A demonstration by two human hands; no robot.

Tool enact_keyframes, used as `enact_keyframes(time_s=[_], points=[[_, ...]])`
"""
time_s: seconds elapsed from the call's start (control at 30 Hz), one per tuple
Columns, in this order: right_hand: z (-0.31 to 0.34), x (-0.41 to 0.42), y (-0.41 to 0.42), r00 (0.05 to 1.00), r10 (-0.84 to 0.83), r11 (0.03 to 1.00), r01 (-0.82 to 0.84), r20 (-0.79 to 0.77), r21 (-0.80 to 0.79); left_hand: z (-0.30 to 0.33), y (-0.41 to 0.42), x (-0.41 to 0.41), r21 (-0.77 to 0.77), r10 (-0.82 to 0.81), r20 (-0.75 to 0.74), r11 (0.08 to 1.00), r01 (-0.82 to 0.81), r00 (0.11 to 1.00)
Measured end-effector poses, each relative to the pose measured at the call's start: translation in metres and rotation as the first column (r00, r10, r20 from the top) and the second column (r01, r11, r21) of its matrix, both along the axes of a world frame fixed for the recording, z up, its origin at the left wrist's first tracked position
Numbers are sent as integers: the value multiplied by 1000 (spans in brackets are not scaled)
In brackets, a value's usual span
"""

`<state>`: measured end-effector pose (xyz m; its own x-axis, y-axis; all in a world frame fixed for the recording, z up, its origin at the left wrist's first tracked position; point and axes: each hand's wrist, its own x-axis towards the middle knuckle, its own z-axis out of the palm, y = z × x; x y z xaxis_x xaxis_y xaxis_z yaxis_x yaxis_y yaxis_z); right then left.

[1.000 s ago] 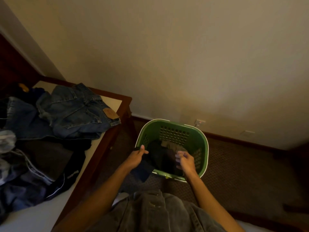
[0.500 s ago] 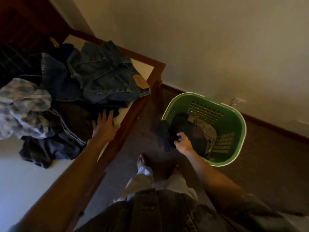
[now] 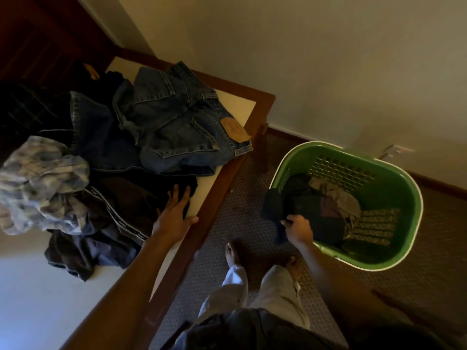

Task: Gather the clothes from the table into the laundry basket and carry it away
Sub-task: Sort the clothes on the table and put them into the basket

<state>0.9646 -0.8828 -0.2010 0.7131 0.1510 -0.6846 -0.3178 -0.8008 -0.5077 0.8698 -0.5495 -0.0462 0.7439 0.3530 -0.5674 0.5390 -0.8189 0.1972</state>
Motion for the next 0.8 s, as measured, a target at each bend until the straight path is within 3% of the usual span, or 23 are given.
enact_keyframes(time_s=[0.1, 0.2, 0.27, 0.47, 0.6, 0.73, 0.8], points=[[33, 19, -18, 969, -247, 953, 237, 32, 188, 2, 0, 2, -26, 3, 2, 1000, -3, 1000], [72, 40, -58, 742, -670, 718, 634, 37, 287, 7, -3, 5, -26, 15, -28, 1000, -16, 999], [92, 47, -88, 645, -764, 611, 735, -23, 294, 13, -5, 9, -30, 10, -63, 999, -12, 998], [128, 25, -103, 774, -595, 684, 629, -216, 370, 27, -1, 6, -78, -23, -86, 997, 17, 996], [142, -2, -59, 829, -478, 731, 559, -290, 392, 36, -21, -17, -119, 56, 80, 992, -47, 995], [156, -30, 1, 888, -319, 782, 444, -331, 438, 36, -45, -66, 20, 97, 211, 994, -103, 973], [165, -41, 31, 911, -266, 790, 393, -314, 471, 38, -44, -93, 62, 140, 346, 983, -172, 928]])
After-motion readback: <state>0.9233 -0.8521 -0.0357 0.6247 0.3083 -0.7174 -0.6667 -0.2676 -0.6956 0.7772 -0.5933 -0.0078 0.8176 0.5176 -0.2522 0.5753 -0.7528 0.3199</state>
